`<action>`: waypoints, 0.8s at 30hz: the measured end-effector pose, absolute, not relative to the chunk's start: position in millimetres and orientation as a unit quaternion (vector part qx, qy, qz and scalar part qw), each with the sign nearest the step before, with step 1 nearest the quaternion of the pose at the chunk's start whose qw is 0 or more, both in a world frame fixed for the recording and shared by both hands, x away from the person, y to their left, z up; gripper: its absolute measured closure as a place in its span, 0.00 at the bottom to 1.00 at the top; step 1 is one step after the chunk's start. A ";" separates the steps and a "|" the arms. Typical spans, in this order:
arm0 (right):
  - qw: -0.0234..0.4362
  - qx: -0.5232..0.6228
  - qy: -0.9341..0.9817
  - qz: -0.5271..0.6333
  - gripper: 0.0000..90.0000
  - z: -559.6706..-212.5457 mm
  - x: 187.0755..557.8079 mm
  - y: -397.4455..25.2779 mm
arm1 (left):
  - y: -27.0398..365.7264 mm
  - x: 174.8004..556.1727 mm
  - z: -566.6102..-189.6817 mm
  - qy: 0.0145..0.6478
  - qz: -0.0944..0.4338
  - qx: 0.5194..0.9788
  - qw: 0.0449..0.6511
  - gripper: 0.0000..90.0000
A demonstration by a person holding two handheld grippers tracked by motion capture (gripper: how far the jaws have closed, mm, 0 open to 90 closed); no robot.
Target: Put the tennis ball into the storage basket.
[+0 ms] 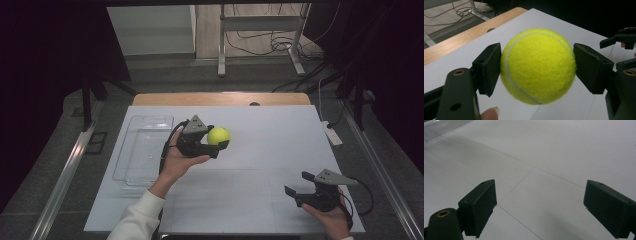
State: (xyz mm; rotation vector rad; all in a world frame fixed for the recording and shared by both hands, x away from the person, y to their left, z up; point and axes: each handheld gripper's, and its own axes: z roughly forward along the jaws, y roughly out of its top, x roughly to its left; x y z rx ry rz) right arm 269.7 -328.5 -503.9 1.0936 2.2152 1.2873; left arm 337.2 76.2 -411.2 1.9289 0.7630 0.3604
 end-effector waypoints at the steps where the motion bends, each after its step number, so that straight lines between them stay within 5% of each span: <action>1: 0.177 0.387 0.782 0.455 0.13 -503.9 269.7 -328.6 | 77.5 337.2 -410.4 0.315 0.150 0.795 0.496 0.30; 24: 0.178 0.387 0.783 0.454 0.13 -504.1 269.8 -328.2 | 88.5 335.9 -402.6 0.323 0.168 0.783 0.505 0.30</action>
